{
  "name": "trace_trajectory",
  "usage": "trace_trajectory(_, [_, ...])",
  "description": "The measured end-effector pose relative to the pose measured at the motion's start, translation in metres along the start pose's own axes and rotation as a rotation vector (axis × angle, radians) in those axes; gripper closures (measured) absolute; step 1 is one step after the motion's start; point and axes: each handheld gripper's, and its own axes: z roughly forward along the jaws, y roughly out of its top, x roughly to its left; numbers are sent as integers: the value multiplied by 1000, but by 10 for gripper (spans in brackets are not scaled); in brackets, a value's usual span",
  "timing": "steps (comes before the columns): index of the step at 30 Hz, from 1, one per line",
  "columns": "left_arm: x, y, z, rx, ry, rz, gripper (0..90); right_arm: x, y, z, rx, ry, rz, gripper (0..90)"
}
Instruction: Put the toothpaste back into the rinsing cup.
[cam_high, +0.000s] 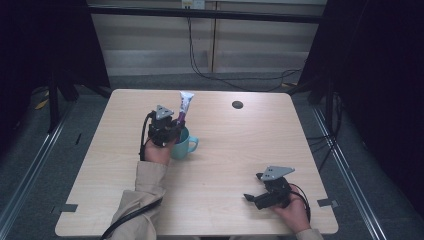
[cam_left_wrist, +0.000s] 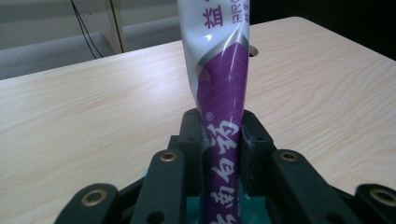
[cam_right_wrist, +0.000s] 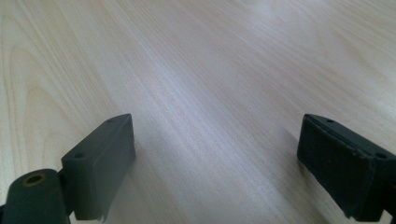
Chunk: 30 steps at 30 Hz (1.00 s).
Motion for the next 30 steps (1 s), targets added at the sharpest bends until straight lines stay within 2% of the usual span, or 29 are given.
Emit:
trace_trajectory(15, [2,-7,-2,35,3,0,730,0,0,0,0,0,0,103])
trace_trajectory(21, [1,-10,0,65,4,1,724,0,0,0,0,0,0,104])
trace_trajectory(30, [2,-9,0,70,-6,-3,703,0,0,0,0,0,0,104])
